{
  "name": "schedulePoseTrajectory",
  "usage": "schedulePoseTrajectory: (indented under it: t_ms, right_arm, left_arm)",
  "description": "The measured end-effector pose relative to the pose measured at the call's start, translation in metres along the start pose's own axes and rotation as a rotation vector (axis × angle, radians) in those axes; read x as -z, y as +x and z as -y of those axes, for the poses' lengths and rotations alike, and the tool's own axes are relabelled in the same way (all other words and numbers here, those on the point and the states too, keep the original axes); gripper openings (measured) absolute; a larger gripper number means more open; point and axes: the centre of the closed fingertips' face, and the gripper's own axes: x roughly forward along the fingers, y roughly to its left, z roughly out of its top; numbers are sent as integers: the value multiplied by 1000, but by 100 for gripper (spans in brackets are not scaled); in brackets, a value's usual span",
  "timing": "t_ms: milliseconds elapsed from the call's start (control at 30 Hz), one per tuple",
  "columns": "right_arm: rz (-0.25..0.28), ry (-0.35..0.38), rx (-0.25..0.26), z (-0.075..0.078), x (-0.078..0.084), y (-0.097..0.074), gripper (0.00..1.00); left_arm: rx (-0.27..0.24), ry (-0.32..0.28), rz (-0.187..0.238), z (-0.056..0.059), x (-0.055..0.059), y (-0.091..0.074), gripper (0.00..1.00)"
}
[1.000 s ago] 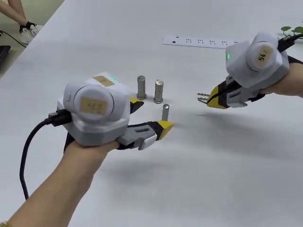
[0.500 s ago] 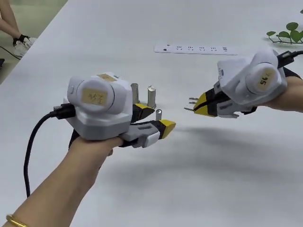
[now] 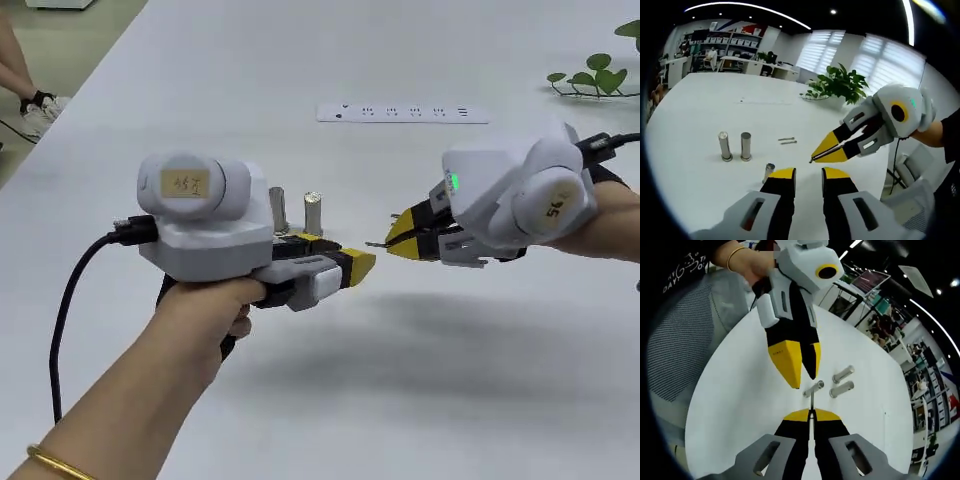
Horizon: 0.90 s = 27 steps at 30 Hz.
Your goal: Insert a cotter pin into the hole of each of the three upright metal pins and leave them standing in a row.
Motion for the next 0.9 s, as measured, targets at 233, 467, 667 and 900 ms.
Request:
schedulePoseTrajectory:
  t_ms: [233, 467, 667, 900]
  right_arm:
    - [22, -20, -3, -5, -11, -1, 0]
    - [30, -40, -5, -7, -16, 1, 0]
    - [38, -40, 2, -6, -19, 2, 0]
    - [45, -42, 4, -6, -24, 2, 0]
  left_arm:
    - [26, -73, 22, 5, 0, 0, 13]
    - [40, -122, 41, 6, -3, -1, 6]
    - [48, -147, 44, 7, -2, -2, 3]
    - [48, -169, 53, 7, -2, -2, 2]
